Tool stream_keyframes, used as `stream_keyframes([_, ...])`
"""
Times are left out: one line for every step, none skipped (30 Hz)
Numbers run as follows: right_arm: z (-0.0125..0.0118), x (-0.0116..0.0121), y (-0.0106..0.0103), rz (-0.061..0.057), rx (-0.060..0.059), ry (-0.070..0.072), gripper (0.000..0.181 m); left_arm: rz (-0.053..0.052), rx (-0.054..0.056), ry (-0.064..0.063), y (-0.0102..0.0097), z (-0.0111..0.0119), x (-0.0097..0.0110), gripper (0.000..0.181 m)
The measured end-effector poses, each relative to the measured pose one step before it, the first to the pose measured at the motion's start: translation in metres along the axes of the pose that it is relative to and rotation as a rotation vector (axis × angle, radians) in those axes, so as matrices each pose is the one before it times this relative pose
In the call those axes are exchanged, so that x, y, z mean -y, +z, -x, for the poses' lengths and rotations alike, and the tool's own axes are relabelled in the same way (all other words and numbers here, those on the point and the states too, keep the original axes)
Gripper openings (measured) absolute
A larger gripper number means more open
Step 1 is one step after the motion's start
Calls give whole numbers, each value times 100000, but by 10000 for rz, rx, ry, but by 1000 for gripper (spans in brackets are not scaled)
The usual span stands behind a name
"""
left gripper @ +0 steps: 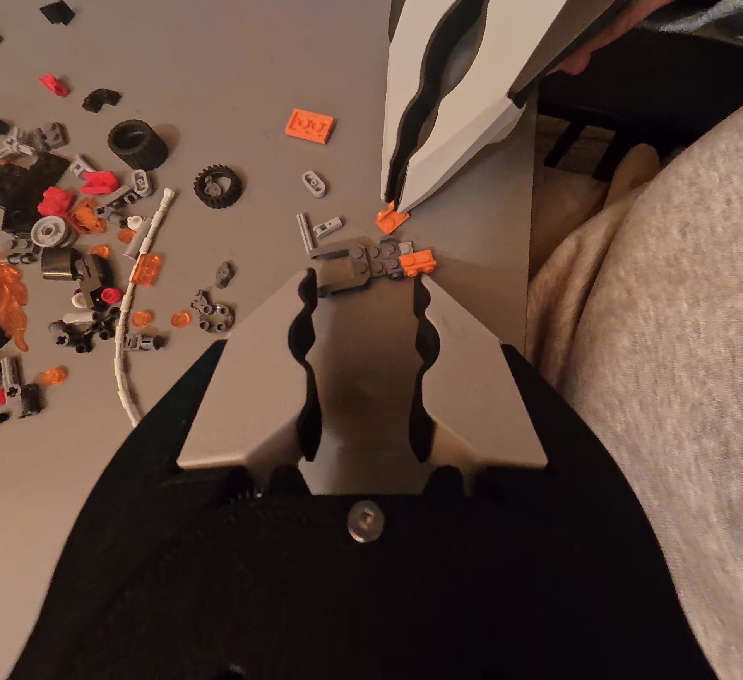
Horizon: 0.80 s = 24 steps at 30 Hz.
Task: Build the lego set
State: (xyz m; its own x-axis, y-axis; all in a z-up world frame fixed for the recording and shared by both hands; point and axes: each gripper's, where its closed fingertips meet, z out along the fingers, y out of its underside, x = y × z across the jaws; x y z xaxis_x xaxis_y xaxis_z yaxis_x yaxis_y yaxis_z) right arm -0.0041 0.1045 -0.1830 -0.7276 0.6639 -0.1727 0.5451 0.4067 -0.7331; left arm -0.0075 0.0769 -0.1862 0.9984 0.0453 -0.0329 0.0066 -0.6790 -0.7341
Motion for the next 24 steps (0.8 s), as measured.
stream_keyframes([4,-11,-2,-14,5,38,3,129,12,-27,61,-41,-200,44])
stream_keyframes([-6,-9,-6,-3,-1,36,3,123,5,-37,57,-86,-197,43])
stream_keyframes([7,-19,-11,4,3,46,3,30,-43,-78,-3,-165,-63,40])
stream_keyframes([-7,-41,-29,12,6,101,3,43,-31,-142,-15,-123,-87,37])
stream_keyframes([22,-55,-43,20,39,167,3,13,3,-204,-12,-57,-35,36])
stream_keyframes([61,-52,-69,13,71,177,3,-15,3,-174,-52,-82,-25,34])
stream_keyframes([17,-34,-91,-22,44,143,2,-14,-8,-88,-64,-125,-40,34])
stream_keyframes([-16,-12,-122,-35,11,91,2,-11,68,-27,-84,-34,-50,34])
stream_keyframes([-62,-13,-126,-27,-18,50,2,-20,143,3,-73,81,-31,35])
stream_keyframes([-88,12,-130,-22,-45,29,2,-37,136,37,-64,75,20,35])
stream_keyframes([-59,50,-133,-33,-39,18,2,-43,130,47,-47,72,43,36])
stream_keyframes([14,109,-98,-44,0,8,2,-51,155,21,-32,136,93,37])
stream_keyframes([72,114,-66,-38,31,3,2,-57,121,14,-5,100,110,38])
stream_keyframes([100,119,-32,-28,44,1,2,-67,101,-1,-2,82,147,39])
stream_keyframes([158,91,25,-11,67,3,2,-89,105,-18,5,128,182,42])
stream_keyframes([158,58,62,0,83,17,2,-96,106,-33,9,149,203,46])
stream_keyframes([144,31,105,-1,75,31,2,-87,120,-46,8,202,178,50])
stream_keyframes([81,-20,131,9,57,41,2,-63,142,-71,24,270,141,54])
stream_keyframes([19,-65,130,30,35,48,2,-37,94,-86,34,219,100,58])
stream_keyframes([6,-77,128,27,31,42,2,-2,14,-94,38,128,34,61])
stream_keyframes([35,-14,77,-5,50,41,2,52,-47,-88,67,35,-61,62])
stream_keyframes([34,9,54,-4,52,43,2,93,-39,-73,90,25,-107,63])
stream_keyframes([16,-19,41,31,35,38,2,105,-41,-39,116,-2,-116,64])
stream_keyframes([4,-39,36,52,32,28,2,123,-53,9,130,-71,-138,63])
